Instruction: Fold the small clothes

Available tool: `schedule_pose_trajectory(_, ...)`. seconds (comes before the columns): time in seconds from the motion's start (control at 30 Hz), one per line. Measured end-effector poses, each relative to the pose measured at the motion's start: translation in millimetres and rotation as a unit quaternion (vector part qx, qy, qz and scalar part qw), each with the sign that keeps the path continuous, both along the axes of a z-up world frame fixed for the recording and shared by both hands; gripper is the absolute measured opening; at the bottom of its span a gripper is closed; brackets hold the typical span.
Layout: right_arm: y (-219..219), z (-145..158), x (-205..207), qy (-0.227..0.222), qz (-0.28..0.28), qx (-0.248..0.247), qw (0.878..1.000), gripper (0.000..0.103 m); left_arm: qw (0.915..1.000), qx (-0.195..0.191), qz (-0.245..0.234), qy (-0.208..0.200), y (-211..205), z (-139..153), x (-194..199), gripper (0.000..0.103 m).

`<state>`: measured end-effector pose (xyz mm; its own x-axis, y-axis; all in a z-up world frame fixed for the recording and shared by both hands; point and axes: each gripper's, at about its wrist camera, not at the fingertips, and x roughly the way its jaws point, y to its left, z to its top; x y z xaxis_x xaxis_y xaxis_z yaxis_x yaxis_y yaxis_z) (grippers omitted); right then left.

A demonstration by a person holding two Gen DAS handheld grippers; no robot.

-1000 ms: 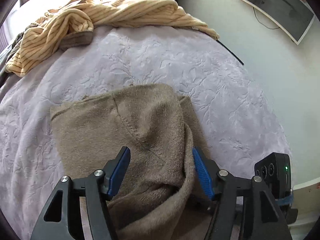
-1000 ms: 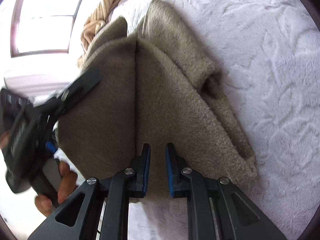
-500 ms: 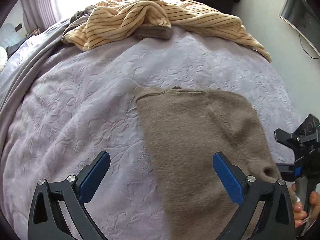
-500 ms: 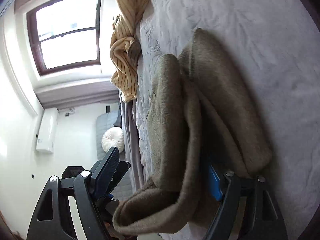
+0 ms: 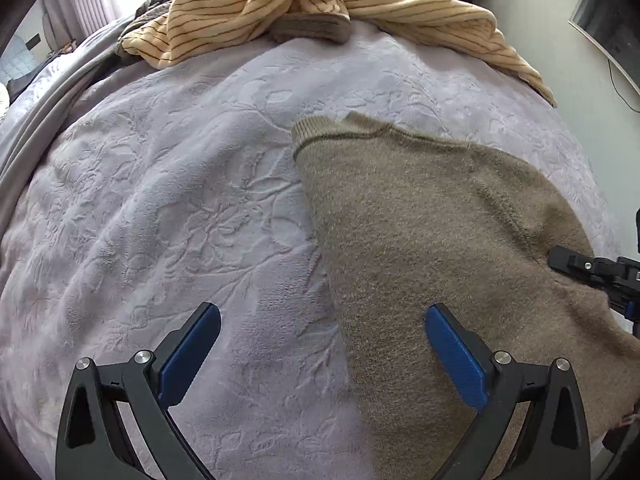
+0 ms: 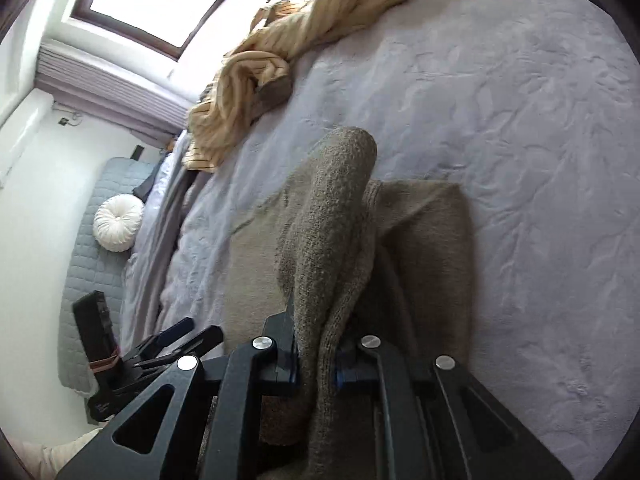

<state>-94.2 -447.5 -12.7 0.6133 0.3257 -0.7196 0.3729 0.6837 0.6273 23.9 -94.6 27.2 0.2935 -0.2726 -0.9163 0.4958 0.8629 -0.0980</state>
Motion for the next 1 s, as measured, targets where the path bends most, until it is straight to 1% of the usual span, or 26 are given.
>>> schedule_pose_trajectory(0.03,-4,-14,-5,0.017,-0.004,0.004,1.0,0.014,0.9999,0.011,-0.003,0.0,-3,-6,-1,0.103)
schedule_pose_trajectory(0.07,-8,-27,-7,0.033,-0.007,0.012,0.999,0.017,0.9998,0.017,-0.004,0.001,-4,-10,-2,0.103)
schedule_pose_trajectory(0.1,-11,-34,-13,0.042,-0.019,0.017,0.999,0.021,0.9998,0.019,-0.004,0.001,-3,-11,-3,0.103)
schedule_pose_trajectory(0.13,-13,-36,-17,0.045,-0.031,0.017,0.998,0.03,0.9999,0.015,-0.003,0.002,-1,-10,-4,0.103)
schedule_pose_trajectory(0.2,-16,-32,-28,0.043,-0.049,0.015,0.998,0.03,0.9998,0.018,-0.006,0.001,2,-6,-5,0.103)
schedule_pose_trajectory(0.3,-15,-15,-44,0.059,-0.059,-0.03,0.996,0.032,0.9995,0.027,-0.014,-0.004,10,4,-5,0.103)
schedule_pose_trajectory(0.33,-15,-8,-54,0.059,-0.059,-0.037,0.996,0.033,0.9995,0.024,-0.019,0.0,13,8,-5,0.103)
schedule_pose_trajectory(0.37,-12,2,-60,0.055,-0.058,-0.04,0.996,0.033,0.9995,0.019,-0.023,0.006,15,11,-7,0.103)
schedule_pose_trajectory(0.47,-2,33,-78,0.012,-0.045,-0.03,0.998,0.034,0.9985,0.005,-0.045,0.029,17,17,-17,0.103)
schedule_pose_trajectory(0.57,18,58,-81,-0.012,-0.021,-0.042,0.999,0.034,0.997,0.004,-0.065,0.042,12,16,-34,0.103)
schedule_pose_trajectory(0.63,38,69,-76,-0.027,0.008,-0.046,0.999,0.034,0.9958,0.01,-0.076,0.051,8,9,-50,0.103)
schedule_pose_trajectory(0.7,56,71,-71,-0.021,0.039,-0.051,0.998,0.033,0.9944,0.025,-0.085,0.057,4,0,-63,0.103)
schedule_pose_trajectory(0.77,73,61,-68,0.008,0.067,-0.083,0.994,0.033,0.9926,0.044,-0.095,0.061,3,-14,-75,0.103)
schedule_pose_trajectory(0.83,80,41,-74,0.047,0.08,-0.108,0.99,0.032,0.9913,0.058,-0.1,0.065,7,-25,-85,0.103)
schedule_pose_trajectory(0.9,78,13,-81,0.088,0.072,-0.111,0.987,0.031,0.9915,0.051,-0.095,0.072,13,-29,-90,0.103)
schedule_pose_trajectory(0.93,76,1,-85,0.108,0.067,-0.111,0.986,0.025,0.9916,0.047,-0.093,0.077,15,-30,-92,0.103)
schedule_pose_trajectory(0.97,74,-12,-90,0.123,0.062,-0.109,0.984,0.016,0.9914,0.046,-0.091,0.081,17,-31,-92,0.103)
schedule_pose_trajectory(1.0,73,-20,-96,0.127,0.057,-0.103,0.985,0.011,0.9912,0.045,-0.09,0.086,18,-31,-93,0.103)
